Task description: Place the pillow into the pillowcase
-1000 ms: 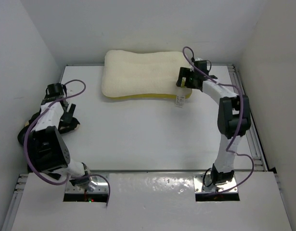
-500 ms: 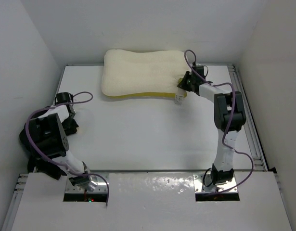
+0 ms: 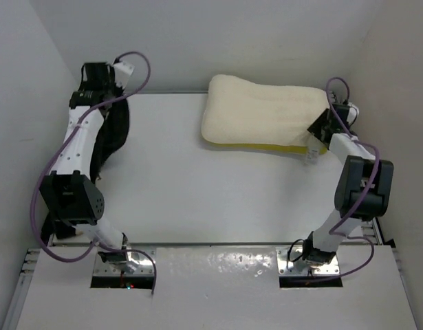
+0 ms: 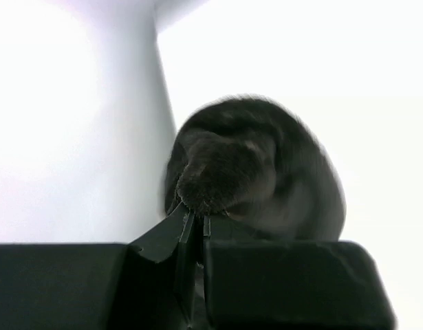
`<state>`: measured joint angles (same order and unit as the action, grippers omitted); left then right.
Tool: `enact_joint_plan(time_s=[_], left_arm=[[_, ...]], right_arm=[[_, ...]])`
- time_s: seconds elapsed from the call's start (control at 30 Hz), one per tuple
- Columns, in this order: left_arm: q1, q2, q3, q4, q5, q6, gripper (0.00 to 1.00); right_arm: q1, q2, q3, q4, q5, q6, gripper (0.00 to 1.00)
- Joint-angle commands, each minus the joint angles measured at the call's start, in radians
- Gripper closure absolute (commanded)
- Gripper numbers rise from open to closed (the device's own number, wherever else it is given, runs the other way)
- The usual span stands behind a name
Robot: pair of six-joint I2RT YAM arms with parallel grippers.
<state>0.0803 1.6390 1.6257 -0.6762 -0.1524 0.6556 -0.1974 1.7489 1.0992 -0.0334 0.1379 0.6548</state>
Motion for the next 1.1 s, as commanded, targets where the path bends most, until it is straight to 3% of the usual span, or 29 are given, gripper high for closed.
enact_joint_plan(time_s=[0.0,0.03,0.07,0.1,0.2,0.33,0.4,0.43,0.47,0.53,0.6,0.63,0.67,0.7,0.77,0.87,0.9,0.93,0.97,1.0,1.03,1.07], left_arm=[[-0.14,0.024,0.275,-0.092,0.129,-0.083,1.0],[-0.186,0.05,0.337,-0.115,0.148,-0.088,1.0],[-0.206,0.061,0.394,-0.156,0.172,-0.088,1.0],[-0.243,0.067,0.493,-0.169,0.175,-0.08,1.0],[-0.283,0.055,0.598,-0.175,0.159,-0.054,1.0],[-0.319,0.027,0.599,-0.195,0.114,-0.036,1.0],[-0.355,0.013,0.568,-0.213,0.111,-0.018,1.0],[-0.366,-0.002,0.525,-0.223,0.111,-0.013,1.0],[-0.376,-0.01,0.504,-0.224,0.108,-0.007,1.0],[-0.387,-0.024,0.447,-0.223,0.1,-0.013,1.0],[-0.367,-0.036,0.415,-0.218,0.138,-0.054,1.0],[-0.358,-0.041,0.383,-0.208,0.148,-0.063,1.0],[-0.352,-0.045,0.37,-0.201,0.177,-0.091,1.0],[-0.343,-0.056,0.356,-0.195,0.201,-0.097,1.0],[-0.341,-0.068,0.321,-0.198,0.209,-0.102,1.0],[-0.309,-0.109,0.252,-0.209,0.214,-0.114,1.0],[-0.282,-0.137,0.197,-0.224,0.273,-0.102,0.97],[-0.268,-0.154,0.168,-0.291,0.324,-0.079,0.41],[-0.258,-0.163,0.146,-0.354,0.379,-0.038,0.01],[-0.255,-0.172,0.128,-0.447,0.434,0.111,0.0],[-0.254,-0.18,0.087,-0.571,0.486,0.166,0.0],[-0.214,-0.194,0.053,-0.576,0.494,0.171,0.0]], right_arm=[[0.033,-0.087,0.017,-0.031,0.092,-0.211,0.19],[0.039,-0.115,0.019,-0.055,0.091,-0.239,0.07],[0.049,-0.132,0.013,-0.062,0.109,-0.273,0.01],[0.073,-0.167,0.008,-0.063,0.124,-0.334,0.01],[0.128,-0.253,-0.007,-0.04,0.189,-0.427,0.01],[0.19,-0.377,-0.027,0.006,0.194,-0.487,0.01],[0.248,-0.425,-0.041,0.026,0.085,-0.536,0.06],[0.265,-0.445,-0.056,0.061,0.022,-0.558,0.64],[0.315,-0.477,-0.061,0.066,-0.041,-0.575,0.95],[0.383,-0.485,-0.074,0.098,-0.135,-0.586,1.0],[0.495,-0.473,-0.09,0.175,-0.242,-0.566,0.61],[0.524,-0.462,-0.113,0.217,-0.276,-0.552,0.47],[0.588,-0.43,-0.12,0.257,-0.296,-0.534,0.21],[0.622,-0.408,-0.121,0.317,-0.31,-0.529,0.12],[0.685,-0.355,-0.09,0.36,-0.342,-0.473,0.03],[0.705,-0.232,-0.044,0.432,-0.397,-0.295,0.07],[0.711,-0.177,-0.033,0.426,-0.405,-0.261,0.1],[0.716,-0.157,-0.018,0.423,-0.412,-0.233,0.12],[0.731,-0.14,-0.018,0.42,-0.409,-0.21,0.12],[0.742,-0.128,-0.022,0.417,-0.397,-0.189,0.13],[0.751,-0.111,-0.033,0.4,-0.377,-0.185,0.15],[0.765,-0.111,-0.033,0.386,-0.335,-0.179,0.19]])
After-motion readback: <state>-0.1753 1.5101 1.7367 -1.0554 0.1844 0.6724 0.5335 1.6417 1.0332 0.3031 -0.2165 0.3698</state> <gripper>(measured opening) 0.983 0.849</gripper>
